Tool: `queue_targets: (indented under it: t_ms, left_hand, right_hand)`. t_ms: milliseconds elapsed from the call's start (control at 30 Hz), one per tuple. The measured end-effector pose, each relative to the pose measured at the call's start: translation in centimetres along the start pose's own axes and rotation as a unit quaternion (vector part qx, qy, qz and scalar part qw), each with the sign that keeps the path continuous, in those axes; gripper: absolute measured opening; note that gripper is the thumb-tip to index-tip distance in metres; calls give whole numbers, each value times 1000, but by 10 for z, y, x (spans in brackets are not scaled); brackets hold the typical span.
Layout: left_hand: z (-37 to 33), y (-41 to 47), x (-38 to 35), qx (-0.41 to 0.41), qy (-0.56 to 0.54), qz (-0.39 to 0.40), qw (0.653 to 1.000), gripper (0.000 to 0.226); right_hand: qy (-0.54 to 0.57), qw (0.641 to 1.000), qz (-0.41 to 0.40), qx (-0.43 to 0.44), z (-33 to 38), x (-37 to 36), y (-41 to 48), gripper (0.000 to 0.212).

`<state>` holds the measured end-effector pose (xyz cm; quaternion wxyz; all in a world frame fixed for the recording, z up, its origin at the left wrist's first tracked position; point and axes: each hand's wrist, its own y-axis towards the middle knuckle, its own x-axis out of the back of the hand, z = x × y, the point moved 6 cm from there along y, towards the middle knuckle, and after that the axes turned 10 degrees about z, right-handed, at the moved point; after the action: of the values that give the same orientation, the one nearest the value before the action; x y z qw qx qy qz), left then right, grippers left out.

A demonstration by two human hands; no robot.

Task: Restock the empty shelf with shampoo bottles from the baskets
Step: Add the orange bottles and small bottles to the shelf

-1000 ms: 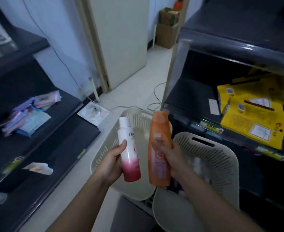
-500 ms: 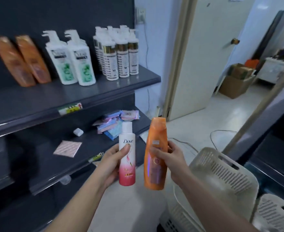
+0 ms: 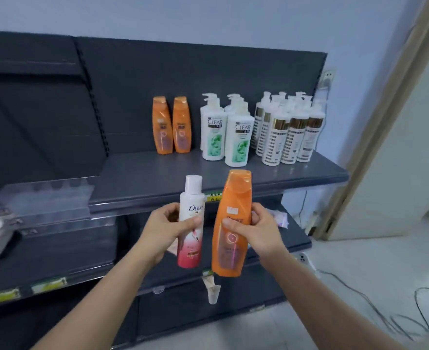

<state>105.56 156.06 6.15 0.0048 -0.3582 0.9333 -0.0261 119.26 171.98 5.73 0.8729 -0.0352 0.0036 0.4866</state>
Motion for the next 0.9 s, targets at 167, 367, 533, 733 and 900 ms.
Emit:
queue_targets:
  t_ms: [167,367,533,733,900]
  left_hand:
    - [-27,31,48,-43,3,-45,998,23]
    - [-58,89,92,-88,12,-109,990,27]
    - [-67,142,120,-94,16,-146,985,27]
    - [-71,193,146,-98,17,-169,981,29]
    - [-64,224,170,-82,44,-187,978,35]
  right_hand:
    - [-1,999,43,33,26,-32,60,49]
    - [-10,993,80,81,59,-54,150,49]
    - [-42,988,104,105,79,-62,222,50]
    - [-99,980,108,132,91,-69,287,44]
    - [-151,975,84,137,85,-74,328,45]
